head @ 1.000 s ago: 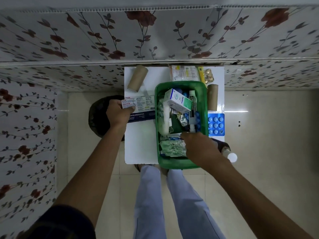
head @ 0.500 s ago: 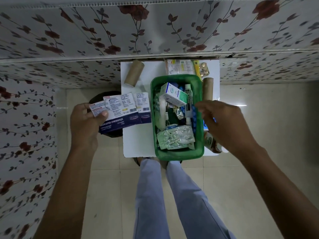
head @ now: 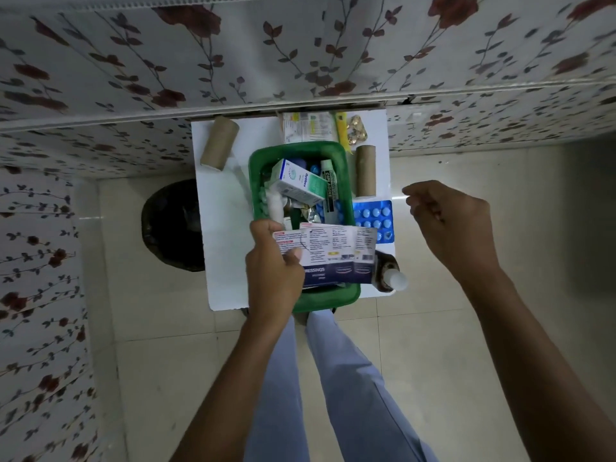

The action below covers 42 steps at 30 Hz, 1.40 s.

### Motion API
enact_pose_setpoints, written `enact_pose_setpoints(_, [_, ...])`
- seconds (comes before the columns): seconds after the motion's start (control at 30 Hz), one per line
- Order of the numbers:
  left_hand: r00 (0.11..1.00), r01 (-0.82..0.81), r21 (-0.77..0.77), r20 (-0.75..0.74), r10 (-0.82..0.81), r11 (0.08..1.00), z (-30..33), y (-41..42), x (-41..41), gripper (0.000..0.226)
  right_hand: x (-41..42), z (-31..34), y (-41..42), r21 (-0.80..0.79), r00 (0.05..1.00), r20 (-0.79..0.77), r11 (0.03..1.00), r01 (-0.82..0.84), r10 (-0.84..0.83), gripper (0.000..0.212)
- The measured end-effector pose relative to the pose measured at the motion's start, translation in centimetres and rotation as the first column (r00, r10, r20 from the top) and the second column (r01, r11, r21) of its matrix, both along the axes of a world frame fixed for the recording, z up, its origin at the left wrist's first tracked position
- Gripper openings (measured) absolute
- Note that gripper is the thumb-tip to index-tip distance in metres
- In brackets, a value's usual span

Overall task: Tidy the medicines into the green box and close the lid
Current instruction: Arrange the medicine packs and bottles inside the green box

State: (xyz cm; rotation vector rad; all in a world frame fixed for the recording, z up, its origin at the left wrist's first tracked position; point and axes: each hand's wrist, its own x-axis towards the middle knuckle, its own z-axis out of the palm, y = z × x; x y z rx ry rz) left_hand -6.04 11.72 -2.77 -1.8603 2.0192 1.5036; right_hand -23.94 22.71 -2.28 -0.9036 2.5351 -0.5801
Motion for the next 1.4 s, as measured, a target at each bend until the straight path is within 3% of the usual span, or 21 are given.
enact_pose_setpoints(0.17, [0.996, -0.032, -0.077, 0.081, 0.038, 0.997, 0.2, -2.4, 1.2, 0.031, -0.6, -0.5, 1.2, 0.01, 0.999, 0.018, 0.999, 0.037, -0.037, 0.022])
enact_pose_setpoints(0.5, [0.922, 0.34, -0.16, 0.249, -0.295, 0.927, -0.3, 0.0, 0.3, 0.03, -0.3, -2.0, 1.2, 0.015, 0.996, 0.092, 1.0, 0.022, -0.023, 0.023])
enact_pose_setpoints(0.7, [0.819, 0.51, -0.075, 0.348, -0.457, 0.857, -1.9, 1.3, 0.4, 0.071, 0.0, -5.0, 0.9, 0.127, 0.976, 0.214, 0.992, 0.002, -0.029, 0.029])
enact_pose_setpoints(0.9, [0.716, 0.581, -0.036, 0.497, -0.49, 0.813, -3.1, 2.6, 0.1, 0.086, 0.5, -7.0, 0.1, 0.221, 0.977, 0.207, 0.975, 0.005, -0.052, 0.046])
enact_pose_setpoints(1.0, [0.648, 0.699, -0.167, 0.56, -0.517, 0.695, -2.9, 2.7, -0.3, 0.082, 0.7, -7.8, -0.3, 0.256, 0.977, 0.212, 0.966, -0.033, -0.023, 0.052])
enact_pose_setpoints(1.07, [0.642, 0.748, -0.307, 0.558, -0.526, 0.588, -3.1, 2.7, -0.6, 0.068, 0.8, -8.3, -0.3, 0.262, 0.979, 0.206, 0.964, -0.047, -0.008, 0.053])
enact_pose_setpoints(1.13, [0.607, 0.791, -0.352, 0.55, -0.573, 0.501, -3.4, 2.4, -1.1, 0.057, 0.7, -8.7, -0.3, 0.276, 0.98, 0.198, 0.96, -0.036, -0.02, 0.053])
enact_pose_setpoints(1.27, [0.474, 0.865, -0.182, 0.602, -0.642, 0.467, -4.5, 1.6, -1.2, 0.054, 0.6, -8.9, 0.1, 0.318, 0.989, 0.145, 0.946, -0.065, 0.019, 0.052])
enact_pose_setpoints(1.4, [0.424, 0.871, -0.042, 0.57, -0.704, 0.49, -4.7, 1.5, -1.0, 0.052, 0.5, -9.0, 0.2, 0.324, 0.983, 0.185, 0.944, -0.062, 0.001, 0.048])
